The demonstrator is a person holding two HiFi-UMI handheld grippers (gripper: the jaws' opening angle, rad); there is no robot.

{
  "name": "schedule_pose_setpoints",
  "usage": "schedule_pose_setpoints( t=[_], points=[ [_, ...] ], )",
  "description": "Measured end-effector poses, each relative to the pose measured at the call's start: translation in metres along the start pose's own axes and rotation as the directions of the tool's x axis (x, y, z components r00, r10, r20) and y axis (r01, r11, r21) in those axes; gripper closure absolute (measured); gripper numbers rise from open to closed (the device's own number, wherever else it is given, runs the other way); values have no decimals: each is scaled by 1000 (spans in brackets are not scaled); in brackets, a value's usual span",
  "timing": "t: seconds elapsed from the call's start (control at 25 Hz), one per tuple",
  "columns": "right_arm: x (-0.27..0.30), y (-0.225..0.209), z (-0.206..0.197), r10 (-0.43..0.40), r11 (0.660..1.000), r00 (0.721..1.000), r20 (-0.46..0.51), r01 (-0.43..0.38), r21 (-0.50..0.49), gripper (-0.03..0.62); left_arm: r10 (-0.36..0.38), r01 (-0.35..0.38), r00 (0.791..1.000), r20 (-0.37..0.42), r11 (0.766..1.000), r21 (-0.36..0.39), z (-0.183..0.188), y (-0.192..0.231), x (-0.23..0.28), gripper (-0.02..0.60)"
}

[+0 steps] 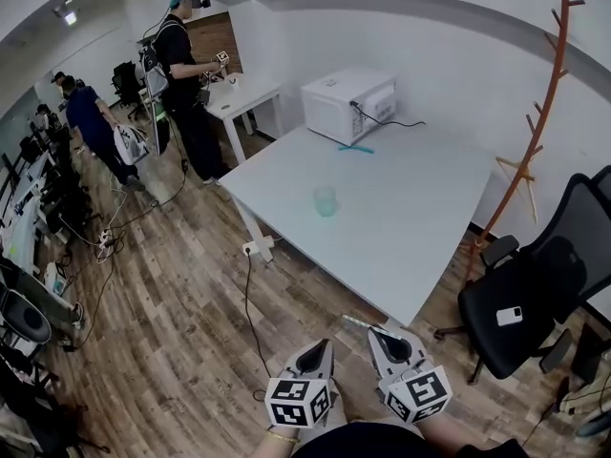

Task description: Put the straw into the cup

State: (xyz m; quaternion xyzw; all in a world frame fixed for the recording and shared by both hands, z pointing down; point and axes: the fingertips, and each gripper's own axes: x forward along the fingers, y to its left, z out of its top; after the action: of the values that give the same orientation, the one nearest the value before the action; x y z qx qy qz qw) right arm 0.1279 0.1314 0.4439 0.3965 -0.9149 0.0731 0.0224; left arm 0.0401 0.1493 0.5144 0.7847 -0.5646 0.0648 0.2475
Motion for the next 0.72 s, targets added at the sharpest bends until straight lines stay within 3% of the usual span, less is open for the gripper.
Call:
schedule_pose_setpoints(
  t=[0.72],
  points=[
    [134, -27, 30, -18, 1000, 1000, -8, 19, 5, 554, -24, 24, 1000, -10, 1000, 5, 83, 91, 77, 561]
  ],
)
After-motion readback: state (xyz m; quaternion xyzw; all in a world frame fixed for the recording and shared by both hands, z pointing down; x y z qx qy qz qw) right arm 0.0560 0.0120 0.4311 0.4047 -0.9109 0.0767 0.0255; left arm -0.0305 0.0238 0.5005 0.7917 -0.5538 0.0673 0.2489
